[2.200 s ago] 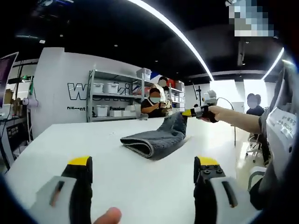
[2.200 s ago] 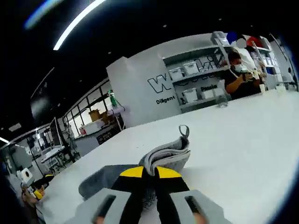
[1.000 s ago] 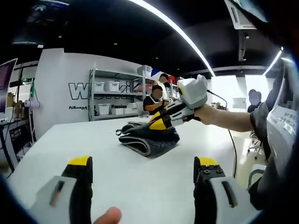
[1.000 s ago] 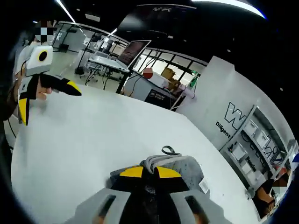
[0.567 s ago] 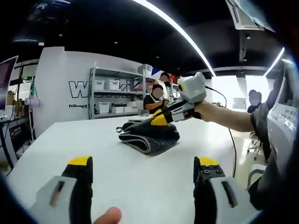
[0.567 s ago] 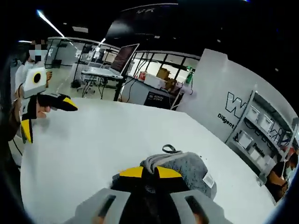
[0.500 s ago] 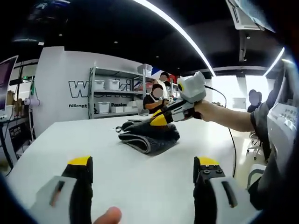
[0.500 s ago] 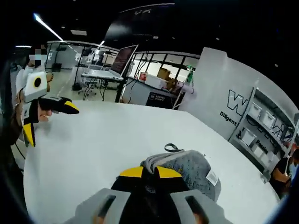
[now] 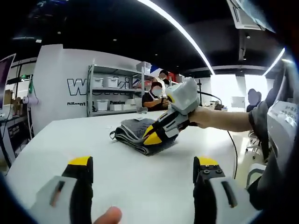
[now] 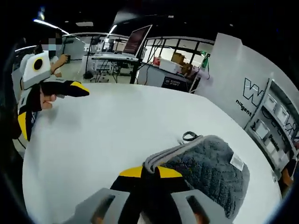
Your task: Fold the towel on the table until its edges align and the towel forms a compact rectangular stack.
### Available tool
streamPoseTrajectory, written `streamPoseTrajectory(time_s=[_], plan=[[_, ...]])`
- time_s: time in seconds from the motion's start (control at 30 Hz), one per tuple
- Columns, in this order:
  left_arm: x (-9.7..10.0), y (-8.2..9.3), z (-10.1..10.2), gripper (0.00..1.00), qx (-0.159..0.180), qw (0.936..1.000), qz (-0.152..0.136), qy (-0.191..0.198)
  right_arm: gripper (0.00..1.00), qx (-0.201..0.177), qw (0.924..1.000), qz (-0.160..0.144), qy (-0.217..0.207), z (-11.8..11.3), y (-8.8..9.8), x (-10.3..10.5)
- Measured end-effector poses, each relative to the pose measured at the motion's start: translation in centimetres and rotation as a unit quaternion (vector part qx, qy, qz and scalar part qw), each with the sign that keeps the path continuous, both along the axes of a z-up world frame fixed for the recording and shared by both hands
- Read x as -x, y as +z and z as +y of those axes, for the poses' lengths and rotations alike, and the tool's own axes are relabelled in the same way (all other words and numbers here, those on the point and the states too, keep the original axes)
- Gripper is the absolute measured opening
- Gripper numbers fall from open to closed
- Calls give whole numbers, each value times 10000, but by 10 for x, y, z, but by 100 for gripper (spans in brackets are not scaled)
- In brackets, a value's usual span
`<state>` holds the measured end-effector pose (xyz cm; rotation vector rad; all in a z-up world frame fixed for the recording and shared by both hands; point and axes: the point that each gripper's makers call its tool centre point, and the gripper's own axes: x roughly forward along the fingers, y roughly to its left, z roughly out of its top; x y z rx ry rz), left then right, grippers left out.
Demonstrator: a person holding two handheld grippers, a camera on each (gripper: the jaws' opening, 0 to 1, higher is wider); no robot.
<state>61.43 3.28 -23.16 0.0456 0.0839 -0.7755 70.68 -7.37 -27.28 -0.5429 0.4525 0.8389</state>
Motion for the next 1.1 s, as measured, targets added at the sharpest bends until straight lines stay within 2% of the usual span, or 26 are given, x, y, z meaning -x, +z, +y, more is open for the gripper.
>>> streamPoseTrajectory(time_s=[0.1,0.23,0.37,0.43,0.57,0.67,0.73,0.9,1.0,1.1], plan=[[1,-1,-3,93,1,10000,6,-49,12,-30,10000,42,41,2,1,2],[1,-3,-5,93,-18,10000,34,-63,21,-570,9974,415,125,7,5,11],[2,-4,-4,93,-3,10000,48,-49,22,-1571,9836,882,-13,4,24,13],[2,-4,-2,93,-8,10000,49,-41,19,-1850,9781,956,-47,2,32,12],[1,-5,2,93,-16,10000,68,12,17,-2209,9721,770,-175,-12,51,6],[1,-6,5,93,-23,10000,75,35,17,-2343,9707,331,-407,-34,68,1],[1,-6,6,93,-22,10000,77,37,18,-2263,9720,19,-633,-54,75,-1],[0,-8,5,93,-19,9999,103,24,27,-1778,9754,-573,-1174,-103,81,5],[-1,-10,3,93,-23,9999,125,-9,32,-1639,9715,-853,-1484,-129,86,14],[-1,-11,0,93,-40,9999,140,-72,45,-1561,9689,-957,-1662,-145,88,29]])
